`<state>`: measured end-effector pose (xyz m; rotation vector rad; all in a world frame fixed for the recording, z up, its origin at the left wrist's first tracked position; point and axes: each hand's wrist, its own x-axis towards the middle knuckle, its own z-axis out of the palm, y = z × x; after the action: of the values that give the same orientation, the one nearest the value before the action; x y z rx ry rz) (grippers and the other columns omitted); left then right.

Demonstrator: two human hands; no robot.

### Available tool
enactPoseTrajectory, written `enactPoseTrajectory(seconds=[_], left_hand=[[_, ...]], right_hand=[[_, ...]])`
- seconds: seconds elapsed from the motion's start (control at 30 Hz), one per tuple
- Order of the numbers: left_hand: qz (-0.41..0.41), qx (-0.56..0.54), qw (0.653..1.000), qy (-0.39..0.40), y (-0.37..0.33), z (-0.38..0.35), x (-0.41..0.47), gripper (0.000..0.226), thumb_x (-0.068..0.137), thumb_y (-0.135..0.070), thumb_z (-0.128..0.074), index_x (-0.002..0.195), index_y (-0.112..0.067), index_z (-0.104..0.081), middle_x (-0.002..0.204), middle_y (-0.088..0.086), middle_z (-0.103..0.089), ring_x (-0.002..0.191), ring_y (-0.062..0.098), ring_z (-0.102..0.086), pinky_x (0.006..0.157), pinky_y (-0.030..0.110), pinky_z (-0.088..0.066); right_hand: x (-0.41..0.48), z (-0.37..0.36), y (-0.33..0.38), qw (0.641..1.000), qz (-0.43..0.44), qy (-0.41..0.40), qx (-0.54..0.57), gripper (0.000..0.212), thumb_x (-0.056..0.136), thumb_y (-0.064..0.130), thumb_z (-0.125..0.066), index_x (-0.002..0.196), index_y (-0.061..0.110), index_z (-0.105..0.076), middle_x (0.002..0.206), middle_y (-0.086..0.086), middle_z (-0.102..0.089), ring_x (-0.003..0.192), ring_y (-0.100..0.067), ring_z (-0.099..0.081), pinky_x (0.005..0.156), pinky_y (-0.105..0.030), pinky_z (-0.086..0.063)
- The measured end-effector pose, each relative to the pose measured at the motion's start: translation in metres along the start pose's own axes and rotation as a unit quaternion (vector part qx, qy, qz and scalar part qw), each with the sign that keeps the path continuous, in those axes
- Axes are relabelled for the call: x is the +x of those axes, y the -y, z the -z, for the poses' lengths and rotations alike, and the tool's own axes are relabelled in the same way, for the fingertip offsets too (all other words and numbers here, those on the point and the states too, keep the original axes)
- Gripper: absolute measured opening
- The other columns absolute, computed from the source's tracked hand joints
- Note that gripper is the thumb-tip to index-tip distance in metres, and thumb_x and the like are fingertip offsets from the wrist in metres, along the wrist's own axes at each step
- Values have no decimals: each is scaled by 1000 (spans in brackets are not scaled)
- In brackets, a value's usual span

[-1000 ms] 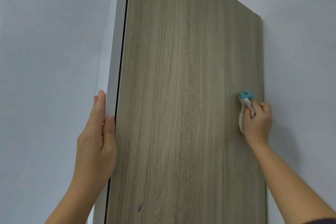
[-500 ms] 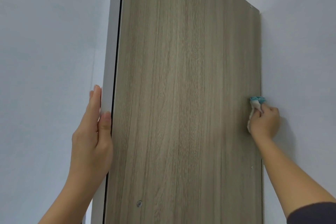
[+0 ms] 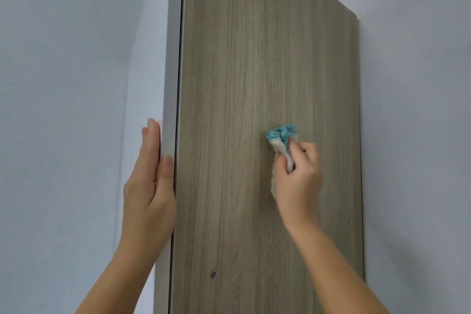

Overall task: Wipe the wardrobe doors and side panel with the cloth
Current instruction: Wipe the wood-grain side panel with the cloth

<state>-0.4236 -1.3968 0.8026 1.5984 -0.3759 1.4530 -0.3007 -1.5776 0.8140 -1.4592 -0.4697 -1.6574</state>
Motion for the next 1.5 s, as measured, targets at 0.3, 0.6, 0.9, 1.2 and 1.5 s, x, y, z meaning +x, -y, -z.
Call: enactPoseTrajectory(seconds=[0.3,0.6,0.9,1.2,1.5], left_hand=[[17,-31,999,-5,15,10,-28,50,101,-25,-30,150,-24,-25,150,-28,-23,137,-18,-15,108,0,-14],[22,-97,995,16,13,14,-58,30,101,-17,-33,119,-15,-56,96,-1,-65,84,13,-63,73,22,-51],[-10,31,999,1,29,12,-67,54,99,-32,-33,152,-22,-25,155,-17,-25,145,2,-19,116,18,-20],[-16,41,999,2,32,7,-68,59,97,-26,-37,153,-22,-18,151,-31,-16,143,-9,-11,111,6,-14],[-5,79,997,3,21,8,-71,55,98,-28,-38,144,-46,-13,139,-54,-12,125,54,-39,107,60,-35]], right_hand=[[-47,-11,95,993,85,27,73,29,83,5,-63,111,1,-68,94,1,-53,75,-6,-52,63,-14,-44],[-87,-10,137,980,139,74,121,35,88,14,-58,122,5,-65,99,2,-53,83,-15,-58,74,-25,-51],[-78,-5,95,979,178,65,71,37,85,6,-62,122,6,-64,100,-1,-54,81,-14,-57,64,-27,-51],[-52,7,4,997,77,20,17,29,85,8,-55,109,-5,-66,96,-12,-55,85,-14,-53,74,-16,-43],[-15,34,-112,998,-41,5,-57,39,87,20,-44,103,-12,-60,103,-29,-54,87,-18,-47,68,-11,-28]])
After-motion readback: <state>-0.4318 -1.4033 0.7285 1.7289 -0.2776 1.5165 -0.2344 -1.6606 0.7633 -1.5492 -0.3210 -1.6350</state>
